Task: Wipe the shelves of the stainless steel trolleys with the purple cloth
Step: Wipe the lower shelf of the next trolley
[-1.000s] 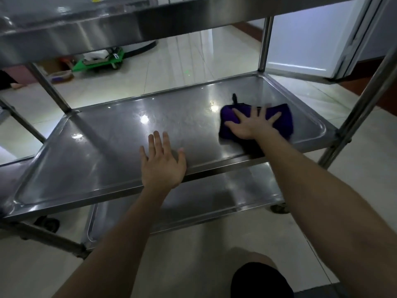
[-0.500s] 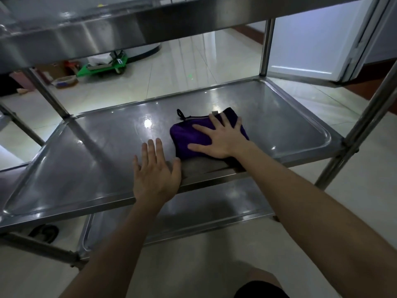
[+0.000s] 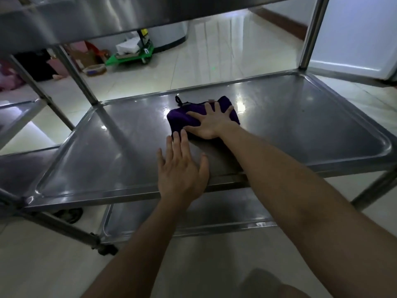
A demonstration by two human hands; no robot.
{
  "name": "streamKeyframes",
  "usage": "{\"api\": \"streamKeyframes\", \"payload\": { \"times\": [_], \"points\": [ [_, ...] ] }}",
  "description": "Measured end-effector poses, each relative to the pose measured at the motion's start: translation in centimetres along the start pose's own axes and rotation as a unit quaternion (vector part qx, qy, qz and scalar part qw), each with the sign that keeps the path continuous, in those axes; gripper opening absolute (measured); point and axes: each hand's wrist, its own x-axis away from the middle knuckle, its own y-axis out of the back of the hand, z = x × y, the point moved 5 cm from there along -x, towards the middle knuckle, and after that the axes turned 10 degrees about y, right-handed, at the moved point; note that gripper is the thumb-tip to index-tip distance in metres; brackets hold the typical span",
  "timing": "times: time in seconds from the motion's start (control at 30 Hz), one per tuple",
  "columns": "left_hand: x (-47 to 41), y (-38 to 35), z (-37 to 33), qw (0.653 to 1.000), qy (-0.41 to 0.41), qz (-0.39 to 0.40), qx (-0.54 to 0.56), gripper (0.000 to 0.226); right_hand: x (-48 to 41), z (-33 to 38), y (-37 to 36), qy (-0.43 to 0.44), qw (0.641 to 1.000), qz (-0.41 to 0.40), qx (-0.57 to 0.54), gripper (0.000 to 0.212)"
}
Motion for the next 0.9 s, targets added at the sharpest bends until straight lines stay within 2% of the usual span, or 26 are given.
{"api": "streamKeyframes", "payload": {
  "times": [0.2, 0.3, 0.37, 0.47, 0.53, 0.63, 0.7, 0.8, 0.9],
  "points": [
    [0.5, 0.9, 0.0, 1.000, -0.003, -0.012, 0.026, 0.090, 7.6, -1.1, -1.6, 0.028, 0.999, -0.009, -0.014, 0.079],
    [0.4, 1.2, 0.1, 0.999, 0.003, -0.006, 0.035, 0.090, 12.9, -4.4, -2.7, 0.019, 0.999, -0.027, -0.020, 0.076],
    [0.4, 1.2, 0.4, 0.999, 0.003, -0.004, 0.037, 0.090, 16.8, -9.6, -2.5, -0.038, 0.998, -0.030, -0.028, 0.083],
    [0.3, 1.2, 0.5, 1.000, -0.007, -0.005, 0.027, 0.090, 23.8, -19.4, -1.9, -0.186, 0.981, -0.026, -0.042, 0.093],
    [0.1, 1.2, 0.3, 1.000, -0.014, -0.011, 0.000, 0.087, 26.8, -22.4, -1.7, -0.247, 0.968, -0.031, -0.035, 0.096],
    [0.3, 1.6, -0.5, 0.998, -0.032, -0.029, -0.043, 0.083, 27.0, -21.5, -1.7, -0.247, 0.967, -0.039, -0.049, 0.111],
    [0.7, 2.0, -2.5, 0.998, -0.042, -0.035, -0.029, 0.082, 26.3, -20.7, -1.2, -0.259, 0.959, -0.065, -0.092, 0.118],
    [1.3, 1.6, -8.8, 0.996, -0.078, -0.021, 0.025, 0.080, 25.6, -19.4, -0.4, -0.260, 0.961, -0.052, -0.083, 0.099],
    [1.2, 0.1, -13.8, 0.995, -0.099, 0.013, 0.007, 0.076, 25.7, -18.5, -1.1, -0.232, 0.971, -0.046, -0.044, 0.083]
  ]
}}
